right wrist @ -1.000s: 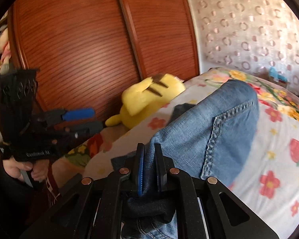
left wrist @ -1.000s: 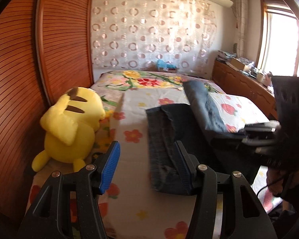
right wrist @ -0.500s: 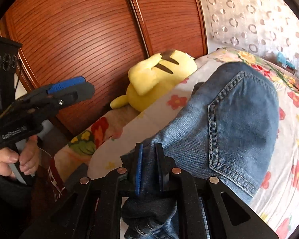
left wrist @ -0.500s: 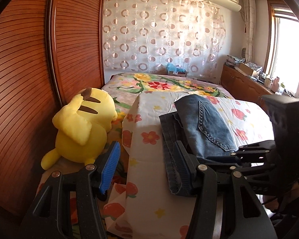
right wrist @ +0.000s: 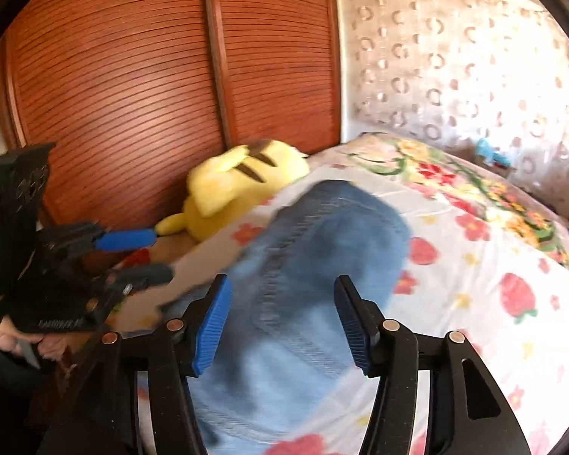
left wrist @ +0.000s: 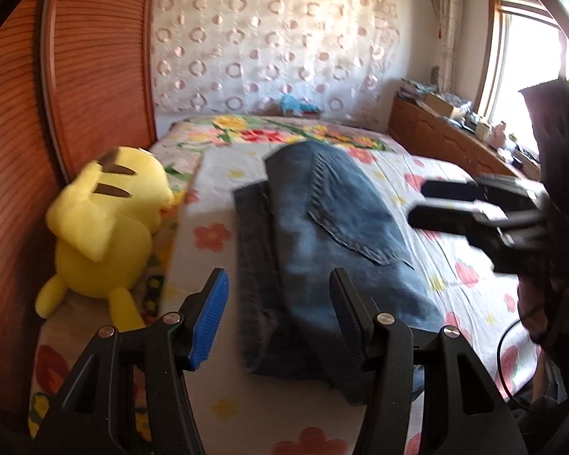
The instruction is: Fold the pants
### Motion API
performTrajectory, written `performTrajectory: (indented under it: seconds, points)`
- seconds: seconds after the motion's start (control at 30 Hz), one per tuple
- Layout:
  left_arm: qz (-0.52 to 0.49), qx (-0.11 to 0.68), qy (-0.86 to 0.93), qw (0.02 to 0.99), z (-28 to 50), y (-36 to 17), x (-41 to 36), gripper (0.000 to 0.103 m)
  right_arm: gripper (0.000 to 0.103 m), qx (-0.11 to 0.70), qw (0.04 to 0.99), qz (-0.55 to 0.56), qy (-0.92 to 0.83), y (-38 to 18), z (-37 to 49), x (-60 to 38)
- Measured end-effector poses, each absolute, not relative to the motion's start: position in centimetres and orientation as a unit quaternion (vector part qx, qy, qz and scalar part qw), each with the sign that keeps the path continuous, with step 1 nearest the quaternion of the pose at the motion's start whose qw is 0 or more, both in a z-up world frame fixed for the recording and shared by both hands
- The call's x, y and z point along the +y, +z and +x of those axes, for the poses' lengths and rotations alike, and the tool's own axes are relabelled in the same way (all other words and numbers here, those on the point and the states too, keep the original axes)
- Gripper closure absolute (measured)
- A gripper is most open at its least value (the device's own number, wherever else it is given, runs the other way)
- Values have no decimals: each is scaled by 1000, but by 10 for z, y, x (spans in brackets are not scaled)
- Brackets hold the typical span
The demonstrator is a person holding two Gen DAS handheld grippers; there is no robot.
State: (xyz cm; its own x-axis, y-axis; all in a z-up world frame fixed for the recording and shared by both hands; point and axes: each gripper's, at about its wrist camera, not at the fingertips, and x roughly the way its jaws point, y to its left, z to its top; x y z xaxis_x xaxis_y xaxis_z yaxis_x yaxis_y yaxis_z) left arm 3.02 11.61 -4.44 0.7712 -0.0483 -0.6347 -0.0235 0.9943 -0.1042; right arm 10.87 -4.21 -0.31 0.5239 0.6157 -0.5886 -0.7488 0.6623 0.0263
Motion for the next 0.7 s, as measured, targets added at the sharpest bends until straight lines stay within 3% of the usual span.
performTrajectory:
  seconds: [0.5, 0.7]
  points:
    - [-82, 368, -19, 926, 30, -70, 100, 47, 42, 293, 880, -118, 356, -4, 123, -35]
    - [-75, 355, -52, 930, 25, -66, 92, 76, 42, 297, 880, -115, 352, -4, 126, -48]
